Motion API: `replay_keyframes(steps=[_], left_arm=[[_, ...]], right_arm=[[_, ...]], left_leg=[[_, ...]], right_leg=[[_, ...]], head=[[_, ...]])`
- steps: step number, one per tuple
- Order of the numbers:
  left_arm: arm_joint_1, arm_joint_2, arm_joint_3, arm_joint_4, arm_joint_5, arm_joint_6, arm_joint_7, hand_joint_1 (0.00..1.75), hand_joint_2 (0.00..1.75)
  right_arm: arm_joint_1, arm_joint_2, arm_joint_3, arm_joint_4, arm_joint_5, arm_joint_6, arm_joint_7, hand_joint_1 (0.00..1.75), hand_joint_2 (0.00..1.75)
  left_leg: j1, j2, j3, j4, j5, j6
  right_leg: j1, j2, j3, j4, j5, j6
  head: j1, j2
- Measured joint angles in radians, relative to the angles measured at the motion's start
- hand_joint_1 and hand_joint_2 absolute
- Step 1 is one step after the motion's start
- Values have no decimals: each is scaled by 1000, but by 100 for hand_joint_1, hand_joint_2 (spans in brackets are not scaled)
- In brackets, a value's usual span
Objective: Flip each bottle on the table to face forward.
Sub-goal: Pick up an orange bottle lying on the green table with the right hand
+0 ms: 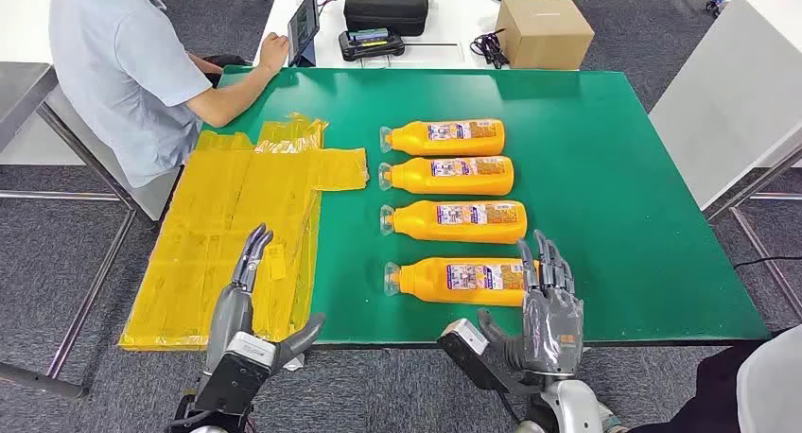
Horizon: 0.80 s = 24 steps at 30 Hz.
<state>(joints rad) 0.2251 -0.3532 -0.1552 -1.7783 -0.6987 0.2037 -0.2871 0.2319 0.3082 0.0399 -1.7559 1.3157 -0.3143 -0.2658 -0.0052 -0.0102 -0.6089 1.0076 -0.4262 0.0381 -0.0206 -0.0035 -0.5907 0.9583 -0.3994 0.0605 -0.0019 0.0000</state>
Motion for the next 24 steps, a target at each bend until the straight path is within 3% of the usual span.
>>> replay_keyframes(steps=[9, 24], left_arm=[[-21, 0, -19, 21, 7, -43, -1, 0, 175], [-67, 7, -61, 89, -24, -96, 2, 0, 175]], right_arm=[[-82, -39, -10, 116, 91, 68, 91, 0, 175], [-206, -114, -6, 336, 141, 117, 162, 0, 175]], left_leg=[[0, 0, 0, 0, 0, 0], [0, 0, 0, 0, 0, 0]], right_leg=[[0, 0, 0, 0, 0, 0], [0, 0, 0, 0, 0, 0]], head=[[0, 0], [0, 0]])
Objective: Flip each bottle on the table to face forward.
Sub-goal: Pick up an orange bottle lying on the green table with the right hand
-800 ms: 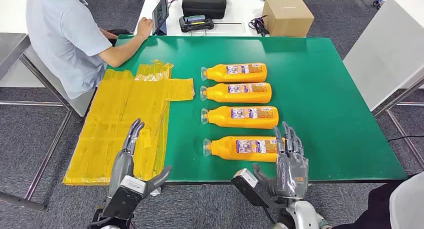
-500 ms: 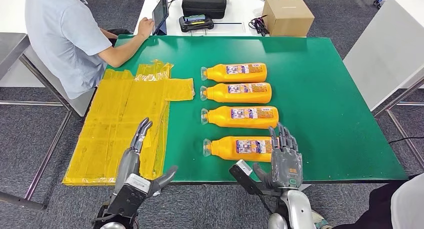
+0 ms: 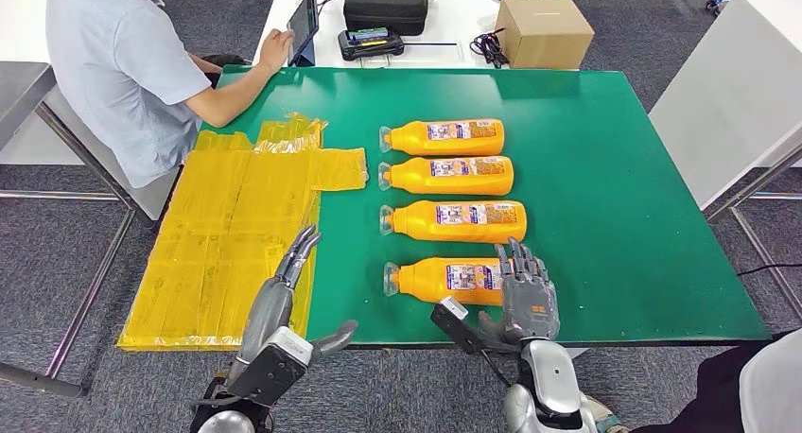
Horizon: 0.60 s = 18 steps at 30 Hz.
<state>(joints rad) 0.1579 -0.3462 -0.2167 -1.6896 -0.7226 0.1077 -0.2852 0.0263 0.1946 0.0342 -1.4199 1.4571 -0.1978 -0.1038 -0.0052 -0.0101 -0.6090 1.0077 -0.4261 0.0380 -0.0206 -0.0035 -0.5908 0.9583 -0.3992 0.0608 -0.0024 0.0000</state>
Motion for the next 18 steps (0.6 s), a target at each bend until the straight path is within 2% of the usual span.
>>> replay_keyframes(steps=[18], left_arm=[[-31, 6, -17, 39, -4, -22, 3, 0, 175]], right_arm=[[-100, -37, -6, 161, 42, -20, 26, 0, 175]], left_leg=[[0, 0, 0, 0, 0, 0]], right_leg=[[0, 0, 0, 0, 0, 0]], head=[[0, 0]])
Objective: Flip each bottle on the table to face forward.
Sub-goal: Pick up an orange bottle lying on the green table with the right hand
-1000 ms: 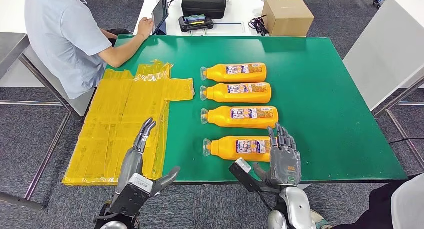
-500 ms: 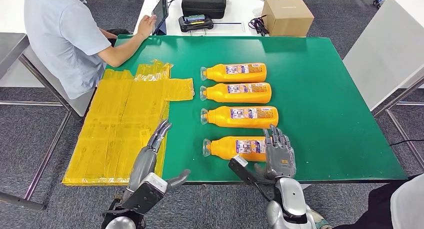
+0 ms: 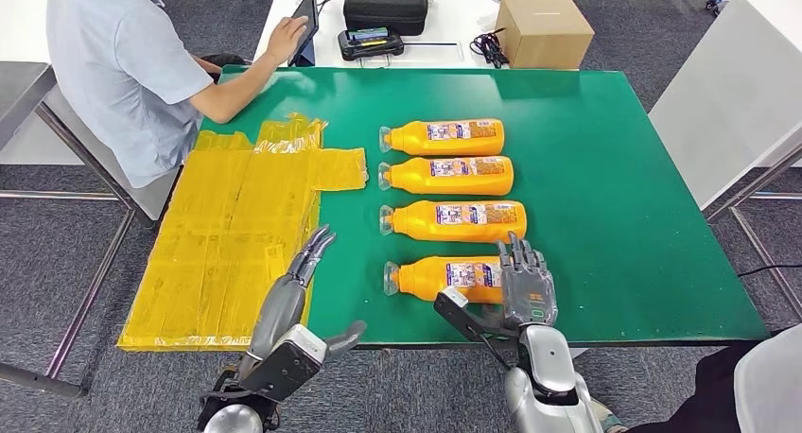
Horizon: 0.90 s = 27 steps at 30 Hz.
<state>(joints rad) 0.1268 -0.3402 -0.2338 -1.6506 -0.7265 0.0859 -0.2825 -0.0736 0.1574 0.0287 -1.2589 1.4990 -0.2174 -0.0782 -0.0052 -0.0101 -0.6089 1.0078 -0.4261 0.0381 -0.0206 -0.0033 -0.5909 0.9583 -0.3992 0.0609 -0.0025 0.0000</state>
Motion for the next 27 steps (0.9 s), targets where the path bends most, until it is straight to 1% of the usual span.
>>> replay_keyframes(steps=[4, 8, 23, 24, 25, 27], left_arm=[[-7, 2, -5, 8, 64, -29, 2, 0, 175], [-11, 3, -8, 15, 93, -41, 2, 0, 175], [-12, 3, -9, 16, 100, -46, 2, 0, 175], [-12, 3, -9, 16, 100, -46, 2, 0, 175], [-12, 3, -9, 16, 100, -46, 2, 0, 175], [-12, 3, -9, 16, 101, -46, 2, 0, 175]], right_arm=[[-15, -7, 0, 39, 0, -4, -3, 0, 175], [-26, -13, 0, 72, 0, -5, -5, 0, 175], [-37, -19, 0, 92, 0, -5, -6, 0, 175], [-37, -19, 0, 92, 0, -5, -6, 3, 175], [-37, -19, 0, 93, 0, -5, -6, 13, 175], [-39, -20, 0, 95, 0, -5, -6, 81, 175]], left_leg=[[0, 0, 0, 0, 0, 0], [0, 0, 0, 0, 0, 0], [0, 1, 0, 0, 0, 0], [0, 1, 0, 0, 0, 0], [0, 1, 1, 0, 0, 0], [0, 1, 1, 0, 0, 0]], right_leg=[[0, 0, 0, 0, 0, 0], [0, 0, 0, 0, 0, 0], [0, 0, 0, 0, 0, 0], [0, 0, 0, 0, 0, 0], [0, 0, 0, 0, 0, 0], [0, 0, 0, 0, 0, 0]], head=[[0, 0], [0, 0], [0, 0], [0, 0], [0, 0], [0, 0]])
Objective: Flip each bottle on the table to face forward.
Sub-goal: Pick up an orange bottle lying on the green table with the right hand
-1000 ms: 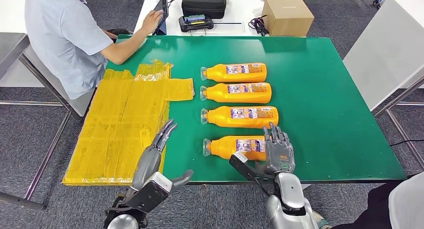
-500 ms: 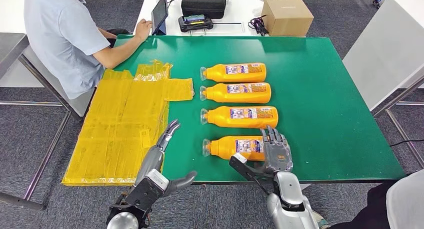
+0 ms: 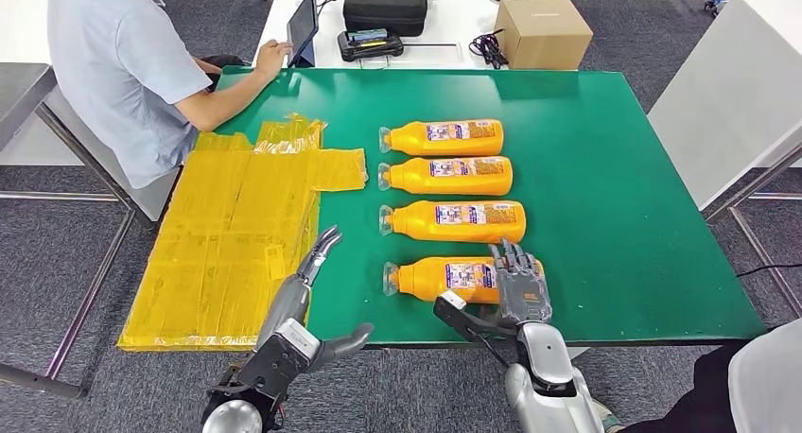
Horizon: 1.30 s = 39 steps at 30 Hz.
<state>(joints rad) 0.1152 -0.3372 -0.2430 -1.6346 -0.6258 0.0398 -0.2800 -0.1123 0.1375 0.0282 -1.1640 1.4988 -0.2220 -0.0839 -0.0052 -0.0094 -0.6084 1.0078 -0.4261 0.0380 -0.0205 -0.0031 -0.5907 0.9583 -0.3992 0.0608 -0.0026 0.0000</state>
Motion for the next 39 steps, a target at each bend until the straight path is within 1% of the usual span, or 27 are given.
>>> replay_keyframes(steps=[1, 2, 4, 6, 8, 10, 14, 18, 20, 23, 26, 29, 35, 39], left_arm=[[0, 0, 0, 0, 0, 0, 0, 0, 175], [0, 0, 0, 0, 3, -1, 0, 0, 175], [-3, 0, 0, 4, 8, -2, 0, 0, 175], [-10, 0, -2, 14, 12, -5, -2, 0, 175], [-22, 0, -4, 29, 19, -12, -12, 0, 175], [-30, 0, -5, 38, 27, -19, -22, 0, 175], [-32, 0, -5, 42, 60, -19, -33, 0, 175], [-32, 0, -4, 42, 165, -6, -28, 0, 175], [-32, 0, -3, 44, 233, -7, -7, 0, 175], [-35, 0, 6, 68, 422, -46, 38, 0, 175], [-34, 0, 21, 120, 581, -91, 37, 0, 175], [-32, 0, 35, 171, 646, -126, 24, 0, 175], [-34, 0, 54, 265, 751, -188, 34, 0, 175], [-45, 0, 58, 307, 743, -185, 12, 0, 175]], right_arm=[[-1, 0, 0, 2, 0, 0, 0, 122, 175], [-3, -1, 0, 5, 0, 3, 0, 156, 175], [-9, -6, 0, 20, -6, 18, -4, 175, 175], [-24, -25, 1, 60, -33, 31, -30, 175, 175], [-51, -64, 0, 113, -154, 50, -101, 175, 175], [-66, -90, -3, 140, -278, 73, -163, 175, 175], [-64, -102, -15, 145, -402, 115, -220, 175, 175], [-54, -111, -25, 130, -548, 180, -282, 175, 175], [-41, -112, -23, 109, -589, 202, -293, 175, 175], [-21, -111, -5, 65, -653, 237, -309, 175, 175], [-9, -106, 27, 26, -703, 261, -321, 175, 175], [-2, -94, 59, -8, -740, 276, -327, 175, 175], [3, -67, 126, -76, -828, 297, -350, 175, 175], [1, -43, 163, -117, -866, 307, -354, 175, 175]], left_leg=[[0, 0, 0, 0, 0, 0], [0, 0, 0, 0, 0, 0], [0, 0, 1, 0, 0, 0], [0, 0, 4, 0, 0, 0], [0, 0, 11, 0, -2, 0], [0, 1, 17, 0, -4, -1], [0, 3, 20, 0, -4, -1], [0, 6, 24, 0, -5, -2], [1, 6, 25, 0, -6, -2], [2, 6, 24, 0, -6, -3], [3, 7, 22, 0, -5, -3], [4, 7, 19, 0, -4, -3], [4, 6, 13, 0, -3, -3], [4, 6, 11, 0, -3, -3]], right_leg=[[0, 0, 0, 0, 0, 0], [0, 0, 0, 0, 0, 0], [0, 0, 1, 0, 0, 0], [0, 0, 3, 0, 0, 0], [0, 1, 4, -1, -2, -2], [0, 2, 4, -1, -3, -4], [0, 3, 7, -1, -3, -4], [1, 7, 10, -1, -2, -3], [2, 9, 13, -1, -2, -3], [3, 9, 19, -1, -1, -4], [4, 9, 18, -1, 0, -5], [4, 9, 16, 0, 0, -5], [4, 9, 12, 0, 0, -5], [4, 9, 10, 0, 0, -5]], head=[[0, 0], [0, 0], [0, 0], [0, 0], [0, 0], [0, 0], [0, 0], [0, 0], [0, 0], [0, 0], [0, 0], [0, 0], [0, 0], [0, 0]])
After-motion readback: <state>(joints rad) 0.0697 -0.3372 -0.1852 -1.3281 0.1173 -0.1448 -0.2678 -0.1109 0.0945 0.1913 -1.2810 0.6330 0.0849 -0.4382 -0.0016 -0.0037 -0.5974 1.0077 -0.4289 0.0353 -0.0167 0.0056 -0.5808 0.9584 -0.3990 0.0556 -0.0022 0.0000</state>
